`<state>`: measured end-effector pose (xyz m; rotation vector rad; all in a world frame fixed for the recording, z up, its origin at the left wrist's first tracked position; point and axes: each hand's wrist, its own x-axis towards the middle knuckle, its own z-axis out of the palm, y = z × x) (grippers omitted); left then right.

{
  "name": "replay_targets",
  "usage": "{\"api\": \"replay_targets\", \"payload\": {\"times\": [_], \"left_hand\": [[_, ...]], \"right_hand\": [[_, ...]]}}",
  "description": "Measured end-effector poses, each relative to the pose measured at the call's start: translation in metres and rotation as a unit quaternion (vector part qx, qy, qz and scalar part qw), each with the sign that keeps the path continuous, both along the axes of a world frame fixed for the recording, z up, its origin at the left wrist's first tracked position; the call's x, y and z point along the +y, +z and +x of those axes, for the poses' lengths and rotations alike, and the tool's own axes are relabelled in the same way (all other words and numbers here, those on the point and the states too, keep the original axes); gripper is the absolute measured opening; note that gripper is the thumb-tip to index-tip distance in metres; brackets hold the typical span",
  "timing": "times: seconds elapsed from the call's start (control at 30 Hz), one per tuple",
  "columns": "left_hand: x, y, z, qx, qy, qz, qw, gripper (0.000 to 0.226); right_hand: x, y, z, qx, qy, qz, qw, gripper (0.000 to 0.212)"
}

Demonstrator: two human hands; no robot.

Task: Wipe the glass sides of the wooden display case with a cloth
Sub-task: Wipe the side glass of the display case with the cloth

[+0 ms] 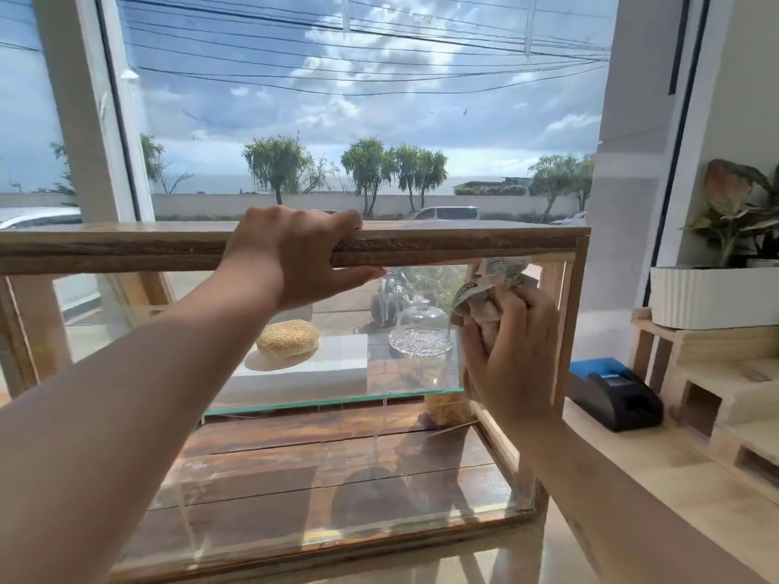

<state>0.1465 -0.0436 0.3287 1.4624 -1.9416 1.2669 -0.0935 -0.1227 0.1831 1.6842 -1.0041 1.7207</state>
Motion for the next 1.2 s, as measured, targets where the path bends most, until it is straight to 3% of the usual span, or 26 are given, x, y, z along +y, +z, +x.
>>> {"api": "replay_targets", "payload": {"times": [0.23, 0.4, 0.5, 0.63, 0.7, 0.83, 1.0, 1.2], "left_hand": [[-0.001, -0.002, 0.000, -0.010, 0.004, -0.007, 1.000, 0.078], [-0.002, -0.003, 0.000, -0.004, 0.005, -0.012, 1.000, 0.081], [-0.003, -0.003, 0.000, -0.004, 0.003, -0.018, 1.000, 0.081], [-0.003, -0.003, 0.001, -0.005, 0.004, -0.021, 1.000, 0.081], [-0.002, -0.003, 0.000, -0.001, 0.006, -0.015, 1.000, 0.081], [-0.002, -0.003, -0.001, -0.001, 0.007, -0.013, 1.000, 0.079], [-0.002, -0.003, 0.001, 0.002, 0.002, -0.013, 1.000, 0.076], [-0.002, -0.002, 0.001, 0.009, 0.009, -0.004, 1.000, 0.079]], "right_hand": [[0.000, 0.010, 0.024, -0.094, -0.014, -0.006, 0.995, 0.048], [-0.001, -0.004, 0.029, 0.048, -0.018, -0.054, 0.997, 0.028], [-0.008, -0.011, -0.002, 0.115, -0.010, -0.052, 0.992, 0.028], [-0.014, 0.012, -0.009, -0.009, -0.020, -0.043, 0.999, 0.030], [-0.012, 0.019, 0.002, -0.026, -0.018, -0.058, 0.998, 0.027], [-0.013, 0.005, 0.002, 0.109, 0.011, -0.070, 0.991, 0.030], [-0.017, 0.002, -0.038, 0.260, -0.005, -0.098, 0.961, 0.053], [-0.021, 0.015, -0.028, 0.086, -0.011, -0.078, 0.993, 0.039]]}}
